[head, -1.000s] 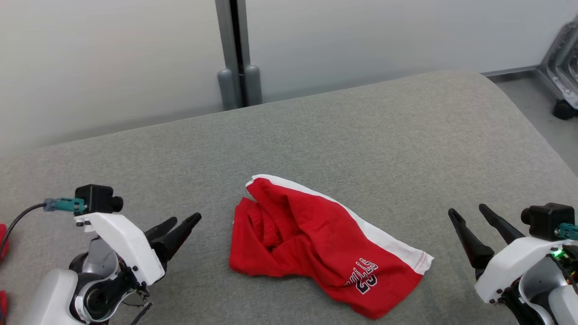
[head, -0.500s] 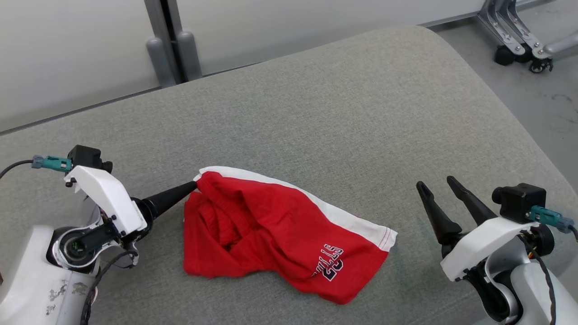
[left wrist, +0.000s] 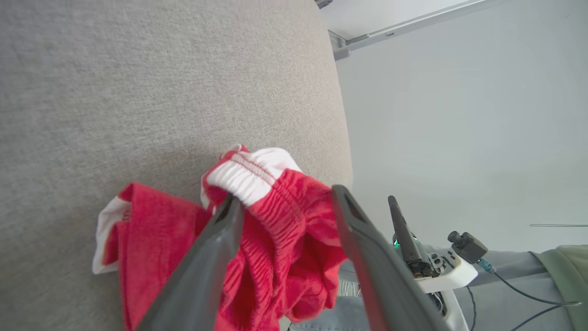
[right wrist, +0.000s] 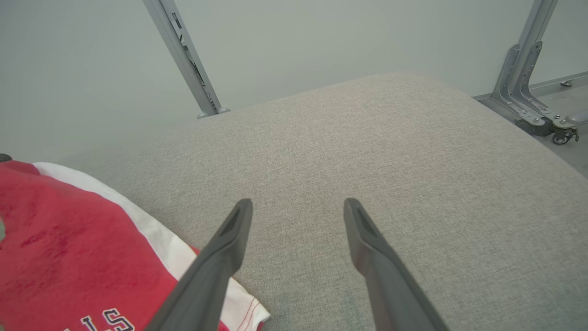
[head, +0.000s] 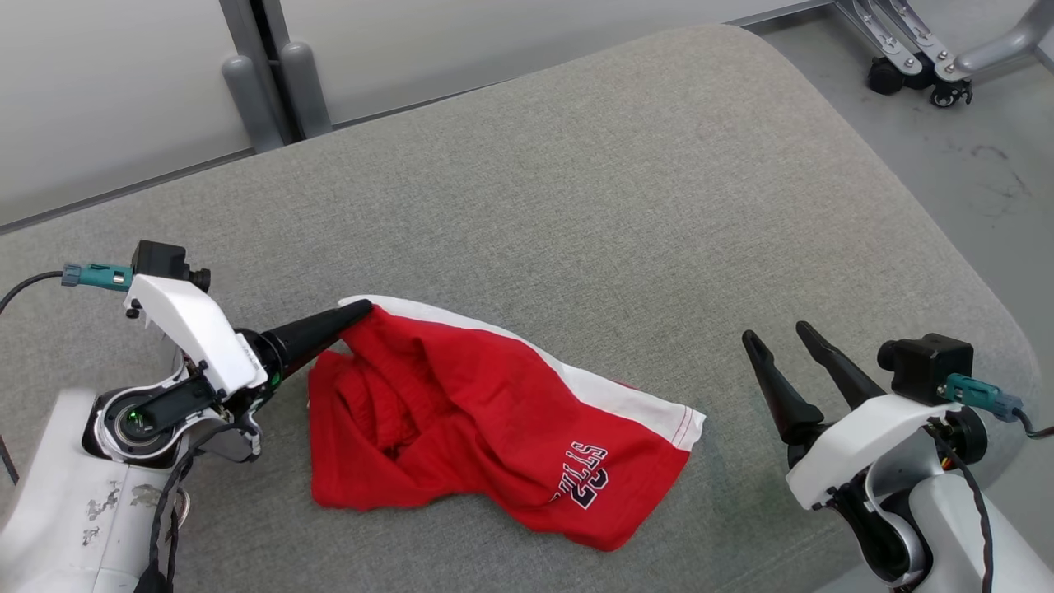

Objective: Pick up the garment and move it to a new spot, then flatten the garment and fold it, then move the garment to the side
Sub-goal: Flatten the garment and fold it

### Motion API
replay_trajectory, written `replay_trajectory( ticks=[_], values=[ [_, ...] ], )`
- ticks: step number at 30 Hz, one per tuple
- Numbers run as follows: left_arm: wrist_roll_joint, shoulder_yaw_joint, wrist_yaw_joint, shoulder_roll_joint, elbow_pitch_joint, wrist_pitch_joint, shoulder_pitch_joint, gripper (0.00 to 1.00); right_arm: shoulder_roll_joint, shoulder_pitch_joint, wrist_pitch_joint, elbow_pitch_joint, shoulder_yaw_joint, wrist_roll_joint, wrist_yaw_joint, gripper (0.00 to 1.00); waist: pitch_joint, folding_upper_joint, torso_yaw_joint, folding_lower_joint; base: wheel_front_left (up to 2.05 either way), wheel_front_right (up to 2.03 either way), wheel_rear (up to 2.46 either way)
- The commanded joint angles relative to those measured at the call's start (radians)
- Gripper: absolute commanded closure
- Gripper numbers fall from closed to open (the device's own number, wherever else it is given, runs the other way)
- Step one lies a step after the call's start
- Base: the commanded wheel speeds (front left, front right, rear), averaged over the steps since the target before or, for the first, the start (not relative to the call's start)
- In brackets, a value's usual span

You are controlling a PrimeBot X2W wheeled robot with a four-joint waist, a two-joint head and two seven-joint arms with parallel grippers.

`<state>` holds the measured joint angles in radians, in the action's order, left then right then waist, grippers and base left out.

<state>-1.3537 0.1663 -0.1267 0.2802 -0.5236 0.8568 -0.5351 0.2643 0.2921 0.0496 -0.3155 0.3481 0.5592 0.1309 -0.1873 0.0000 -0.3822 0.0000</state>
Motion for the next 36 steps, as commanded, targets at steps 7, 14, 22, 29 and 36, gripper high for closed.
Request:
replay_trajectory(
  ticks=[7,14,22,29,36],
  values=[
    [-0.053,0.002,-0.007,-0.019,0.047,0.019,0.003,1.00,0.012,0.000,-0.017,-0.029,-0.005,0.009,0.000,0.00,0.032,0.0000,0.040,0.0000,0.00,0.00,0.00],
    [-0.071,0.029,-0.007,0.043,0.201,0.095,0.057,1.00,0.031,-0.018,-0.021,-0.036,-0.008,0.012,0.000,0.00,0.098,0.0000,0.150,0.0000,0.00,0.00,0.00],
    [-0.084,0.022,-0.005,0.134,0.381,0.124,0.165,1.00,0.042,-0.027,-0.030,-0.031,-0.007,0.003,0.000,0.00,0.132,0.0000,0.254,0.0000,0.00,0.00,0.00],
    [-0.028,0.088,-0.006,0.239,0.503,0.187,0.369,1.00,0.050,-0.046,-0.021,-0.027,-0.019,0.001,0.000,0.00,0.149,0.0000,0.310,0.0000,0.00,0.00,0.00],
    [0.115,0.155,-0.005,0.271,0.446,0.088,0.464,1.00,0.053,-0.052,-0.003,-0.013,-0.033,-0.006,0.000,0.00,0.158,0.0000,0.335,0.0000,0.00,0.00,0.00]
  ],
)
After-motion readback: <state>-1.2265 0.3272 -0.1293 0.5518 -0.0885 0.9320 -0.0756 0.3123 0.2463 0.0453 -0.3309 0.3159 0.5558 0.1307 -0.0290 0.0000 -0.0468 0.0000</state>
